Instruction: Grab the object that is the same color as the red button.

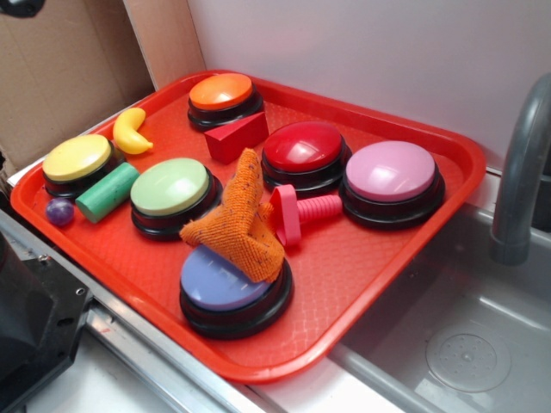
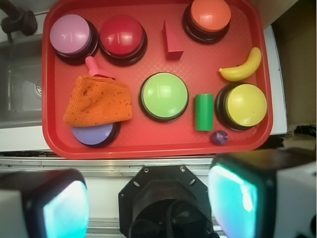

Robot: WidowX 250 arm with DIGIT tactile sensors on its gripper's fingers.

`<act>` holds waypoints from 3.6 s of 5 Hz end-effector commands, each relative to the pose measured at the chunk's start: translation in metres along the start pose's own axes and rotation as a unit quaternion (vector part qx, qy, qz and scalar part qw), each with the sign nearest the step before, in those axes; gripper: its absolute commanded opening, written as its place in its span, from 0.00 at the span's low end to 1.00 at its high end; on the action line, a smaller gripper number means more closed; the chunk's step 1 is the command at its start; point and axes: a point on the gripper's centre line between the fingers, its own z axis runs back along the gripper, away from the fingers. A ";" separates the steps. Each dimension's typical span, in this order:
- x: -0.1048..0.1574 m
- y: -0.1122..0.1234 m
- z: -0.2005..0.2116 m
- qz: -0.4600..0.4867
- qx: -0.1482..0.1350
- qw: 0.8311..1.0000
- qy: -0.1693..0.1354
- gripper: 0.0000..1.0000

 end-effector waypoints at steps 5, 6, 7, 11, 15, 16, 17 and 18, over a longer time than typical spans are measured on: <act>0.085 0.042 -0.085 0.030 0.014 0.997 -0.065 1.00; 0.100 0.052 -0.108 0.035 0.011 0.996 -0.076 1.00; 0.115 0.058 -0.130 0.022 0.004 0.995 -0.097 1.00; 0.135 0.073 -0.186 0.036 0.018 0.994 -0.104 1.00; 0.145 0.074 -0.213 0.025 0.022 0.996 -0.087 1.00; 0.146 0.073 -0.215 0.024 0.016 0.995 -0.092 1.00; 0.147 0.071 -0.214 0.019 0.013 0.995 -0.098 0.19; 0.145 0.070 -0.210 0.024 0.014 0.995 -0.101 0.00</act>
